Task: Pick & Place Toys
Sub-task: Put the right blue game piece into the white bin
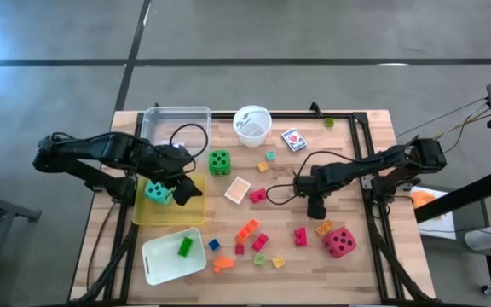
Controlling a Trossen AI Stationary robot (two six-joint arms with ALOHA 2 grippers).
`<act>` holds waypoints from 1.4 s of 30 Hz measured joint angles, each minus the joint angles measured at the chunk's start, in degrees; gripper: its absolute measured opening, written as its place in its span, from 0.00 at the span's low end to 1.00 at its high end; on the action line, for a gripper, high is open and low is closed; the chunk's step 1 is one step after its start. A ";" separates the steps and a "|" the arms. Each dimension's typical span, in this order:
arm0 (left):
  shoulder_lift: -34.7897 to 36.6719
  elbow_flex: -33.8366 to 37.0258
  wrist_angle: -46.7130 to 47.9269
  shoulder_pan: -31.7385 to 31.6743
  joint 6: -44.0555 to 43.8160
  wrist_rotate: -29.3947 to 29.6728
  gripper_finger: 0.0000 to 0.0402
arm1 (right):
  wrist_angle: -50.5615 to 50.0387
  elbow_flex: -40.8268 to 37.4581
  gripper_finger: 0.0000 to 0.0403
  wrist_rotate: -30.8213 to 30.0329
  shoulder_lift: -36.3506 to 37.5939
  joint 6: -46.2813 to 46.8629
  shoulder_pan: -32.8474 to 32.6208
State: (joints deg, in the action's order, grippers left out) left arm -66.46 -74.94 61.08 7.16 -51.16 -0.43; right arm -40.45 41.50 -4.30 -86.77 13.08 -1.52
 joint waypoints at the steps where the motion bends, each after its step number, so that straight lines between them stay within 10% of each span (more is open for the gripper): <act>1: 0.00 0.00 0.00 0.00 -0.21 -0.02 0.70 | 0.08 0.00 0.32 -0.05 0.01 0.02 0.01; 19: -0.01 0.12 -1.81 0.00 -10.47 2.98 0.70 | 0.88 8.92 0.32 1.12 9.06 6.59 -0.37; 26: -0.22 5.70 -26.57 -0.13 -13.87 3.11 0.70 | 9.96 15.50 0.32 -0.63 13.37 9.27 -0.48; 42: -8.50 10.51 -41.22 -2.75 -24.11 2.32 0.70 | 7.97 40.86 0.32 -2.20 -2.90 8.15 -7.69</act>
State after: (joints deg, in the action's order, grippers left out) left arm -74.95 -64.42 19.86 4.40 -75.28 1.90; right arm -32.49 82.36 -6.50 -89.67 21.23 -9.21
